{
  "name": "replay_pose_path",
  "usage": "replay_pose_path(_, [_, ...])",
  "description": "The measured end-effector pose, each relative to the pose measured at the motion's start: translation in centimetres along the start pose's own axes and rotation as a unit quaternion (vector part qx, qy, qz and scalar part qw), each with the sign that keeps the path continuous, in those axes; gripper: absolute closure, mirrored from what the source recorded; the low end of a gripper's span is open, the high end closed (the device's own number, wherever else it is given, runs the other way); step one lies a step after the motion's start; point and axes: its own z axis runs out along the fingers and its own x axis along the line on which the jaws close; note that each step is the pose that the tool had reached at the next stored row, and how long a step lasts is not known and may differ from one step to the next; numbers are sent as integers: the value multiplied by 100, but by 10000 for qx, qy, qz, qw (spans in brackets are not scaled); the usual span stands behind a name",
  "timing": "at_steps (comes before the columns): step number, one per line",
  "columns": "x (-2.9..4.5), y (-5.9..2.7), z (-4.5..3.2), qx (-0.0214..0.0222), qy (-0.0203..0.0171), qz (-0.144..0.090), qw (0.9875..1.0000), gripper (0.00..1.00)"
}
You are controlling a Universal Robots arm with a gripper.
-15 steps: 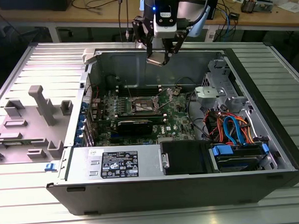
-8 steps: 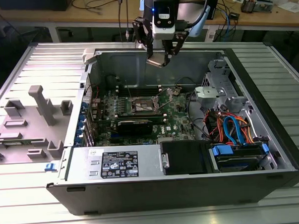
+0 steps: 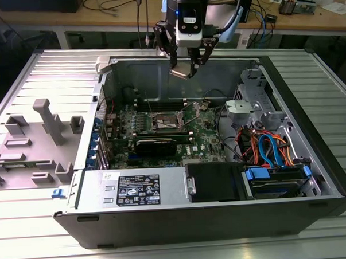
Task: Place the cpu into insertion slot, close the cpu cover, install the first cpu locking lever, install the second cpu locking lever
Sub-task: 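Place the cpu into insertion slot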
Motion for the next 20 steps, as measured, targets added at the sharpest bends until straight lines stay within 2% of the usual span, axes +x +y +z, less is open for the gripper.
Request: replay_pose_path(20, [-2,-3,5,-2,-10,118,9999,45])
